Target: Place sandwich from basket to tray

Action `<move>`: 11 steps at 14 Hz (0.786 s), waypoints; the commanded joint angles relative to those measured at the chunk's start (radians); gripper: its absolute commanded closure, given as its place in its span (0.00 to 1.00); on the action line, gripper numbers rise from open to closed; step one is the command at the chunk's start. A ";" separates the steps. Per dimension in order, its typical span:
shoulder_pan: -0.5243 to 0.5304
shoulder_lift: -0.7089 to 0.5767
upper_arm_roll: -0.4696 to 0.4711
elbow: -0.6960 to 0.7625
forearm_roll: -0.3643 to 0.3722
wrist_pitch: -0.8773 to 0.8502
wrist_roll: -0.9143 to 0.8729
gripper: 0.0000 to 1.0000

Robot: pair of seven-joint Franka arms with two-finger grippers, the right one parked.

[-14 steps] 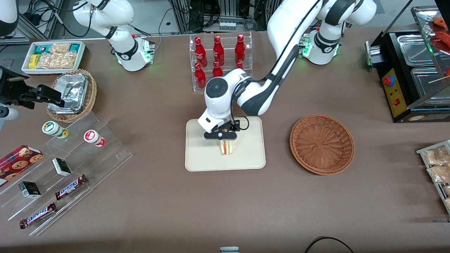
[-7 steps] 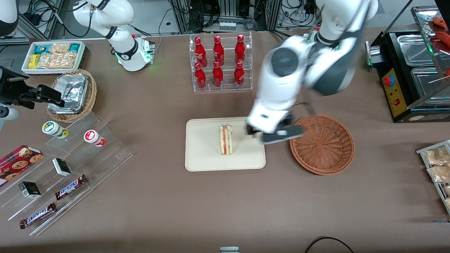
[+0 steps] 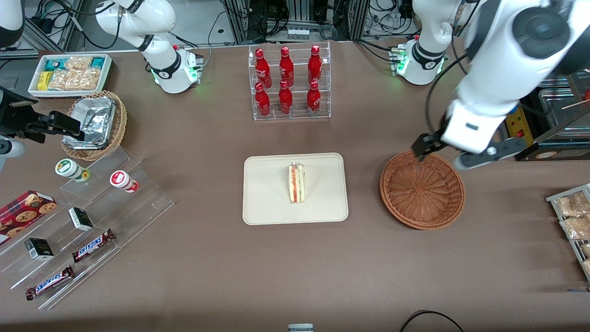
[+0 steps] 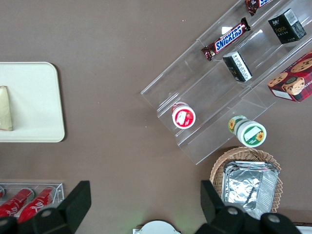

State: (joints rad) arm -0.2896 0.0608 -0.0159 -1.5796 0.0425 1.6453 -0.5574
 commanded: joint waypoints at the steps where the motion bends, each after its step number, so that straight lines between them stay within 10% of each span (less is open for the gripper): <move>1: 0.074 -0.087 -0.010 -0.094 -0.010 -0.015 0.130 0.00; 11: 0.259 -0.070 0.002 0.050 -0.045 -0.113 0.494 0.00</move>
State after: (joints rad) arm -0.0378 -0.0235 -0.0145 -1.5748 0.0083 1.5585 -0.1062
